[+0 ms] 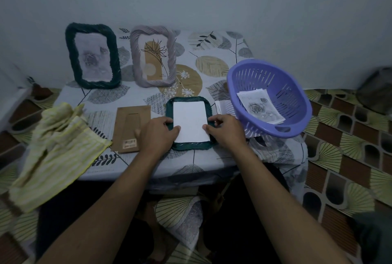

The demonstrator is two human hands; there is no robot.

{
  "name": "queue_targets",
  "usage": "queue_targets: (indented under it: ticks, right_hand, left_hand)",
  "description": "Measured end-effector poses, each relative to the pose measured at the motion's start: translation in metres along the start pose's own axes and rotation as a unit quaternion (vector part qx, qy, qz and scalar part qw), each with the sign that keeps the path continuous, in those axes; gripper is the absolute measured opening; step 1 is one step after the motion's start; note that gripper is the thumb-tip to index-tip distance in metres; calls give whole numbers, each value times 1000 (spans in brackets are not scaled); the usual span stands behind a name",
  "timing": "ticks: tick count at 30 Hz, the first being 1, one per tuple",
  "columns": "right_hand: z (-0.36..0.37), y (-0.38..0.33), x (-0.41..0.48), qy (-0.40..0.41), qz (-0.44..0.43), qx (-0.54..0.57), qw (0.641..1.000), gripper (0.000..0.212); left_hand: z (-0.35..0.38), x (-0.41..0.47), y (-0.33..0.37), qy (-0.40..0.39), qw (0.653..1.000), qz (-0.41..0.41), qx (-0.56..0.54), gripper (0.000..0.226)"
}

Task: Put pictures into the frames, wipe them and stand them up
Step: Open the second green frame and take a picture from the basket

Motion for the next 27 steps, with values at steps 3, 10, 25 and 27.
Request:
queue_targets:
  ticks: [3, 10, 25, 27]
  right_hand:
    - [-1, -3, -1, 0, -4, -17, 1000, 33]
    - [-1, -6, -4, 6, -2, -22, 1000, 32]
    - [14, -60, -20, 11, -94, -33, 995, 22]
    - [25, -80, -28, -4, -129, -38, 991, 25]
  left_hand:
    - [0, 0, 0, 2, 1000, -3, -3, 34]
    - [-5, -3, 4, 15, 999, -16, 29, 33]
    - [-41, 0, -8, 44, 996, -30, -72, 24]
    - [-57, 0, -19, 61, 996, -55, -34, 25]
Point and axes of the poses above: each hand's wrist, its own x-axis towards the middle knuckle, its own z-axis out of the palm, y = z × x, the point moved 5 cm from there along x, towards the middle knuckle
